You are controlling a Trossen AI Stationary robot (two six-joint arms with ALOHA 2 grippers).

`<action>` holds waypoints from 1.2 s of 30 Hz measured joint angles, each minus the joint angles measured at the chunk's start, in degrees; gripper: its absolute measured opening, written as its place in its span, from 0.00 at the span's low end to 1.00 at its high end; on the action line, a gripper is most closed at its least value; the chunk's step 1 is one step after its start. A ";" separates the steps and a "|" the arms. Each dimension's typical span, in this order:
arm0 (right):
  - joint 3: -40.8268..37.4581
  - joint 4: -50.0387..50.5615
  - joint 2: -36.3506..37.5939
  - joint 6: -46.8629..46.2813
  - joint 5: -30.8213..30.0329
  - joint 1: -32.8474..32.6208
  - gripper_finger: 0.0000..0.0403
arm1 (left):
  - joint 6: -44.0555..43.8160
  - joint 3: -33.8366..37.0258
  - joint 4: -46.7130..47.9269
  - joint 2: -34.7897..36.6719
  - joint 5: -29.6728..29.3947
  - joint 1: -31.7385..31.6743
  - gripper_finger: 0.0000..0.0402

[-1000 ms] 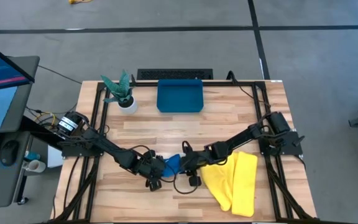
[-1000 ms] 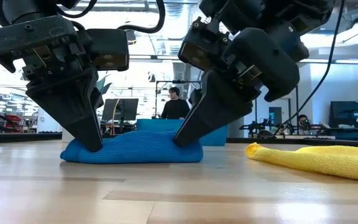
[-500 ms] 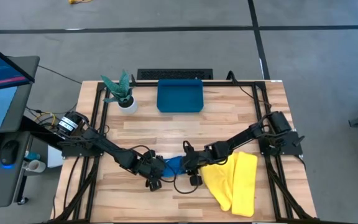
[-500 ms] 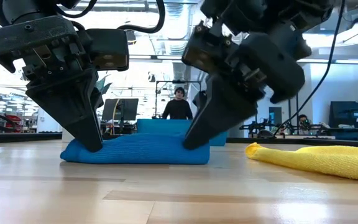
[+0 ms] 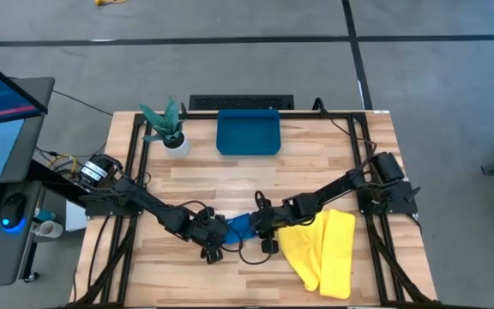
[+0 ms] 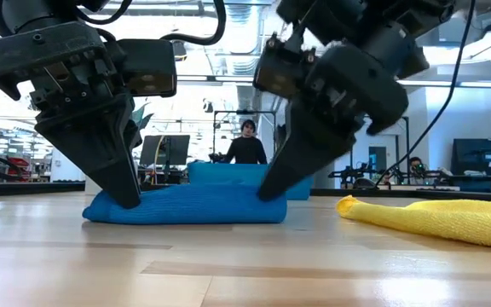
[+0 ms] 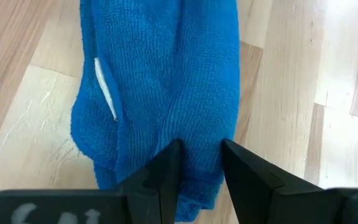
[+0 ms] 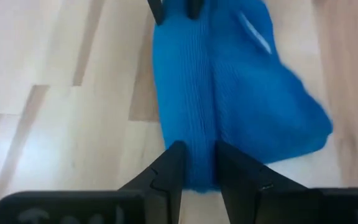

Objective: Roll microfiber towels into tight, uniform cylinder then place into a basket
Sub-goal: Roll the blue microfiber towel

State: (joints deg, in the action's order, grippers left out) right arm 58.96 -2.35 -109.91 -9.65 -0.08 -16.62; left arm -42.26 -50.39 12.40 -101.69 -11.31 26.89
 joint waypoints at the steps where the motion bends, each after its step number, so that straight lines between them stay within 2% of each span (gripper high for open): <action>1: -0.02 0.26 0.71 0.53 -0.02 0.00 0.29 | 0.24 0.00 0.00 0.00 0.00 0.00 0.28; 8: -0.07 -1.00 4.81 6.20 -0.22 -2.49 0.29 | 0.50 0.00 0.02 0.00 0.02 0.02 0.28; 16: -0.02 -7.42 -0.18 12.51 0.02 -5.46 0.29 | 0.48 0.00 0.02 0.00 0.07 0.04 0.28; 25: 0.02 -7.08 -1.24 8.27 -1.51 -2.19 0.29 | 1.25 0.00 0.07 0.00 0.33 0.02 0.28; 36: 0.22 -7.37 -5.32 5.08 -1.19 -1.97 0.29 | 1.29 0.03 0.44 0.95 0.37 0.02 0.28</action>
State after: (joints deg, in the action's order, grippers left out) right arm 59.18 -9.72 -115.22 -4.57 -1.27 -18.59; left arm -40.97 -50.36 12.84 -100.74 -10.94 26.92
